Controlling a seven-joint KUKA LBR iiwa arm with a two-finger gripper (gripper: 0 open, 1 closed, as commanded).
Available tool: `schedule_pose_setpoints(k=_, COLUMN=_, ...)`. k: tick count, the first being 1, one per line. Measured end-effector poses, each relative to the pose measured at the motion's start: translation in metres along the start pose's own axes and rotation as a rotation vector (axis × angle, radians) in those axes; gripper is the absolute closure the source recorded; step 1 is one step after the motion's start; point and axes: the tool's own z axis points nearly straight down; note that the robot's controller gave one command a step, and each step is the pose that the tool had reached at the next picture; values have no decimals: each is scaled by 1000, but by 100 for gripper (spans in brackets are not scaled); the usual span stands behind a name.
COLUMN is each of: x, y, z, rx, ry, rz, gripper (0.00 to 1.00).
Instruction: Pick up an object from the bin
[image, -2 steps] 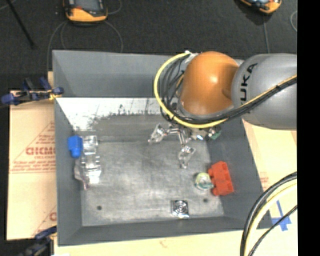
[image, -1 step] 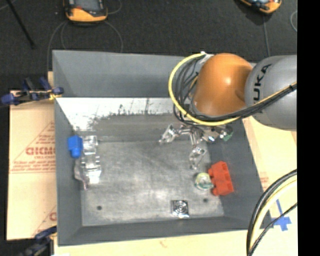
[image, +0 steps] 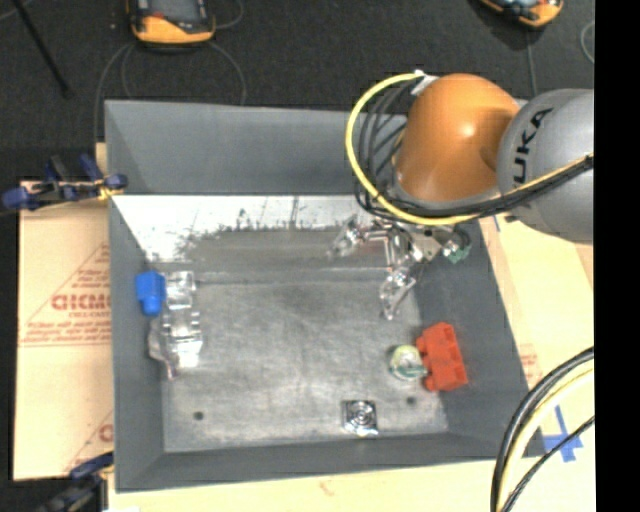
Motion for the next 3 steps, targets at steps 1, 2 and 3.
schedule_pose_setpoints(k=1, x=89, y=48, z=45, rx=-8, ry=13, rz=1, gripper=0)
schedule_pose_setpoints(k=2, x=43, y=38, z=90, rx=-2, ry=6, rz=-236, gripper=0)
schedule_pose_setpoints(k=3, x=-2, y=48, z=-27, rx=5, ry=-2, rz=-189, gripper=0)
